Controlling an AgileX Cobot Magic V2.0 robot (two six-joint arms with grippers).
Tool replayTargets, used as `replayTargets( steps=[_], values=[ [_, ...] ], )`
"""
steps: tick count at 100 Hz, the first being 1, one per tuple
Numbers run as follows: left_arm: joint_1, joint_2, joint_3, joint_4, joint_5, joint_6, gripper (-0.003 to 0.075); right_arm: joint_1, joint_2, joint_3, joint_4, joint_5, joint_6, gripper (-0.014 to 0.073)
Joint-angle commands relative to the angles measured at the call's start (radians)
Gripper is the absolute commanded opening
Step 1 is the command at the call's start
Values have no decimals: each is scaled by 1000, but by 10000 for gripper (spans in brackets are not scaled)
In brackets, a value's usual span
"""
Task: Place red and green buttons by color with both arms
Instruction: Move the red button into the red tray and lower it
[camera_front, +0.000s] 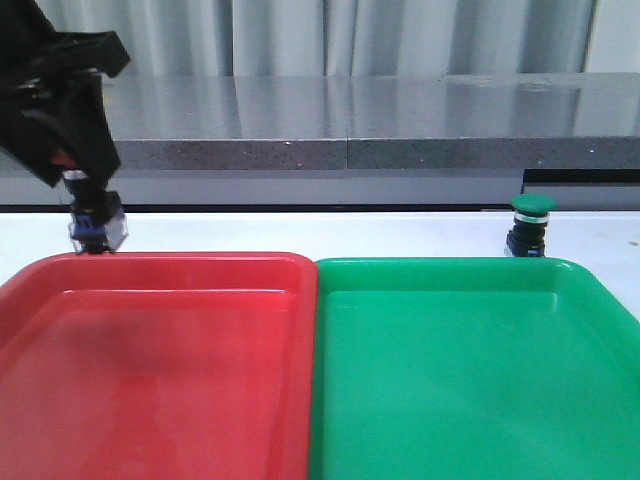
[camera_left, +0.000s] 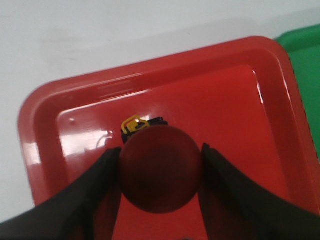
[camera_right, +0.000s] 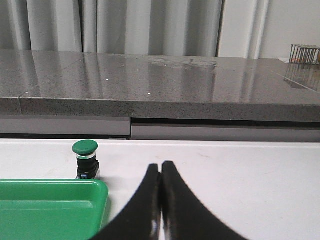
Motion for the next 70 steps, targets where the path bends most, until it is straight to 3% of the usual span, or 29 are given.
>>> replayTargets(
  steps=[1, 30, 70],
  values=[
    [-52, -46, 10, -32, -68, -11, 221, 2, -11, -20, -5, -84, -7, -64],
    [-156, -41, 109, -34, -166, -59, 221, 2, -11, -20, -5, -84, -7, -64],
    [-160, 24, 147, -34, -184, -64, 221, 2, -11, -20, -5, -84, -7, -64]
  ],
)
